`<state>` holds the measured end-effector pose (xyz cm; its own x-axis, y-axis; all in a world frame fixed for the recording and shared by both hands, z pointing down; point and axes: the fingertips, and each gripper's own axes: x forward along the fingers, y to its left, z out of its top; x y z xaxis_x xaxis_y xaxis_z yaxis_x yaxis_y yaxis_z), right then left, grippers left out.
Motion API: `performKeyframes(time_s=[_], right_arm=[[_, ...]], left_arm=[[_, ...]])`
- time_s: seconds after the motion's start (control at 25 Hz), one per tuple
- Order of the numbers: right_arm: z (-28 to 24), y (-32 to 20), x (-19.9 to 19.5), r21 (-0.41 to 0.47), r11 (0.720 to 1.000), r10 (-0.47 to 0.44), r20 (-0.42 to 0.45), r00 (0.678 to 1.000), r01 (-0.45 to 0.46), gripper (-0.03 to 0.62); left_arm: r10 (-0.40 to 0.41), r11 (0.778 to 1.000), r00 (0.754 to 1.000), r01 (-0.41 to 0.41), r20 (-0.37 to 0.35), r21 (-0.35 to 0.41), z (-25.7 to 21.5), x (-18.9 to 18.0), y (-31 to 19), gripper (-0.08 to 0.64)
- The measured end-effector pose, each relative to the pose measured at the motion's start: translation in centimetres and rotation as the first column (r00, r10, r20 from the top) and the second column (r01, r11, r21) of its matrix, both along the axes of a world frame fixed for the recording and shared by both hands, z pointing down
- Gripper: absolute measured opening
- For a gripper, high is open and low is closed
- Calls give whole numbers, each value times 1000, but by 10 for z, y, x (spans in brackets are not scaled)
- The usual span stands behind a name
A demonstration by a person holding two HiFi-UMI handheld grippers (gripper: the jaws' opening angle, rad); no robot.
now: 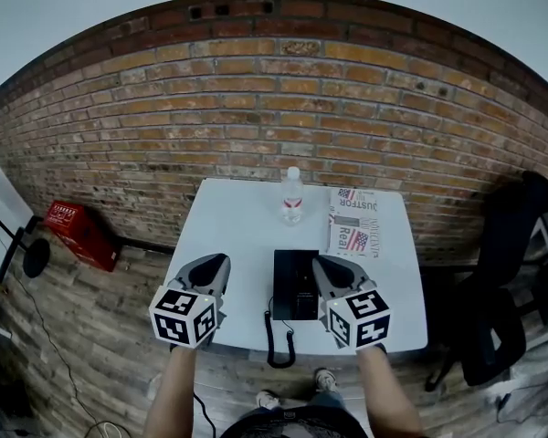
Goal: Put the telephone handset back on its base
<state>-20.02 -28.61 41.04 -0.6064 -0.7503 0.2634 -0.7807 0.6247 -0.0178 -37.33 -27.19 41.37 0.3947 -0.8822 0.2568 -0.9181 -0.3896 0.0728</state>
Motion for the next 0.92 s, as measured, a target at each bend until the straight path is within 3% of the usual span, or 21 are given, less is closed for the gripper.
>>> performKeyframes(time_s=[0.36,0.92], right_arm=[[-1,6,5,3,1000,20,5,1000,-21,2],[-3,2,10,9,999,32,6,999,-32,2]], left_arm=[[-47,999,999,47,-10,8,6,-3,11,9],[-11,1000,1000,11,-10,-5,12,8,7,9]])
